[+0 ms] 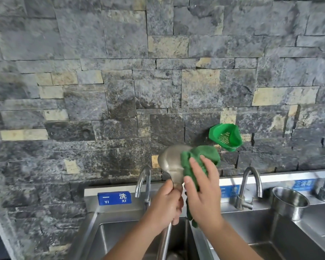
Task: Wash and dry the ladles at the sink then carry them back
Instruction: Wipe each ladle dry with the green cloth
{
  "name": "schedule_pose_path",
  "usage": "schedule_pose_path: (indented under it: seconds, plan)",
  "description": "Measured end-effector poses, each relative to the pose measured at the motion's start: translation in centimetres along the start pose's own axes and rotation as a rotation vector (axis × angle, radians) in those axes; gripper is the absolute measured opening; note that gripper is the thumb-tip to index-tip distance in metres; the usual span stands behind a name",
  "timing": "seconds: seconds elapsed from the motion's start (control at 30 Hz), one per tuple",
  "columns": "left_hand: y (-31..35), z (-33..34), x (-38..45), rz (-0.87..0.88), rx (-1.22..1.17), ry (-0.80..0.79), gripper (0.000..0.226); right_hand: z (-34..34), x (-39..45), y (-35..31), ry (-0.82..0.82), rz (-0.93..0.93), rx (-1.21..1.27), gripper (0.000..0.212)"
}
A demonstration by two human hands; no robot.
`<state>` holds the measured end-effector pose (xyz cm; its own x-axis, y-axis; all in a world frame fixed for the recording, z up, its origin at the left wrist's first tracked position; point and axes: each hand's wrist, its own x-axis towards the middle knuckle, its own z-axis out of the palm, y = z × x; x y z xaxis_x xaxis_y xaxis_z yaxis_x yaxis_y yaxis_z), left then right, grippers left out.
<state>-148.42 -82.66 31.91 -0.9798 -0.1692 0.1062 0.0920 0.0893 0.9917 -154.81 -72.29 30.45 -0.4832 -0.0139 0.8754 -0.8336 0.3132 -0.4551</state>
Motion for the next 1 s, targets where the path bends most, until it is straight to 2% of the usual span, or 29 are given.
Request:
schedule_pose_path:
  seconds: [0.07, 0.17, 0.23, 0.3, 0.37, 0.43, 0.53, 0.6, 0.67, 0.83, 1.0]
  plan:
    - [0.2, -0.4, 0.1, -0.02, 0.067, -0.049, 0.013, 0.1, -0.5, 0.4, -0.048, -0.26, -0.126, 0.036]
    - [0.5, -1.8, 0.0, -0.086, 0.196, -0.194, 0.025, -0.2, -0.5, 1.3, -0.109, -0.538, -0.25, 0.025]
    - [0.7, -2.2, -0.1, -0.118, 0.296, -0.225, 0.023, -0.3, -0.4, 1.7, -0.138, -0.676, -0.33, 0.025]
    - [0.7, -1.8, -0.2, -0.083, 0.48, -0.154, 0.014, -0.4, -0.1, 2.0, -0.158, -0.757, -0.392, 0.026]
    - [-0.1, -1.2, 0.1, 0.071, 0.666, 0.025, 0.015, -0.4, 0.6, 2.3, -0.17, -0.79, -0.429, 0.026]
    - [-1.1, -0.9, 0.3, 0.169, 0.699, 0.155, 0.011, -0.4, 1.3, 2.7, -0.177, -0.831, -0.473, 0.027]
    - [-2.1, -0.6, 0.9, 0.009, 0.567, 0.094, 0.015, -0.2, 2.2, 3.3, -0.22, -0.932, -0.561, 0.031]
    - [-2.4, -0.6, 0.7, -0.174, 0.284, -0.002, 0.022, -0.4, 2.6, 4.0, -0.269, -0.926, -0.637, 0.036]
    - [-2.5, -0.8, 0.3, -0.309, 0.054, -0.113, 0.027, -0.7, 2.8, 5.0, -0.343, -0.843, -0.756, 0.048]
    - [-2.9, -1.7, 0.4, -0.396, -0.096, -0.173, 0.024, 0.0, 2.2, 7.1, -0.61, -0.674, -0.848, 0.064]
    - [-2.9, -2.4, 0.4, -0.47, -0.199, -0.201, 0.024, 0.6, 1.4, 6.3, -0.633, -0.506, -0.875, 0.064]
